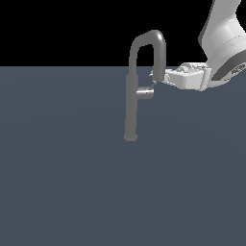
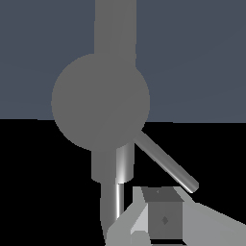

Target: Turn on the faucet by rotating a designated handle.

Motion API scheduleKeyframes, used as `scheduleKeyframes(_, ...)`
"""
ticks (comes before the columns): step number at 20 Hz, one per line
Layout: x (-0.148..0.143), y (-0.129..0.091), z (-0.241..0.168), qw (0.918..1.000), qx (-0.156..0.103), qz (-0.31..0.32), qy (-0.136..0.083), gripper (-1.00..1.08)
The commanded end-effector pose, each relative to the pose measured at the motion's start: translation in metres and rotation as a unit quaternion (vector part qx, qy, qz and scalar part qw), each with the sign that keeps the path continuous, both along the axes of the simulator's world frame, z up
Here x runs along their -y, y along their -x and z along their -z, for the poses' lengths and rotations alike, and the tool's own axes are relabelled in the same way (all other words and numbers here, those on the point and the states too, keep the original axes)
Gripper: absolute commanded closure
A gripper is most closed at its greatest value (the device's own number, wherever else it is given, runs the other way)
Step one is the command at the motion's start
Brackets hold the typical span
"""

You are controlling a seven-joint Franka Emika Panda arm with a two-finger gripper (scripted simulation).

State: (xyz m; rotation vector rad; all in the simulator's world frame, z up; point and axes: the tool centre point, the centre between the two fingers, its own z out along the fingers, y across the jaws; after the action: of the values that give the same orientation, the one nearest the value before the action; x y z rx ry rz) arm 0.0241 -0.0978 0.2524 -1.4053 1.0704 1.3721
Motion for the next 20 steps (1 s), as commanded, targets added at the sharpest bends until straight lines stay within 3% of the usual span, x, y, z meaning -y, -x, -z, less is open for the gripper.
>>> scheduleKeyframes(1,0.003,0.011,0.009,1.0,-0.008,-0.002,-0.002,1.08)
scheduleKeyframes(4,0.002,0.008,0.003,1.0,-0.001,-0.002,-0.001,1.08)
scheduleKeyframes(12,0.008,0.028,0.036,1.0,-0.008,-0.002,-0.002,1.08)
scheduleKeyframes(13,0.005,0.02,0.018,1.0,0.007,-0.004,-0.001,1.08)
scheduleKeyframes(20,0.008,0.03,0.071,1.0,-0.009,-0.002,-0.002,1.08)
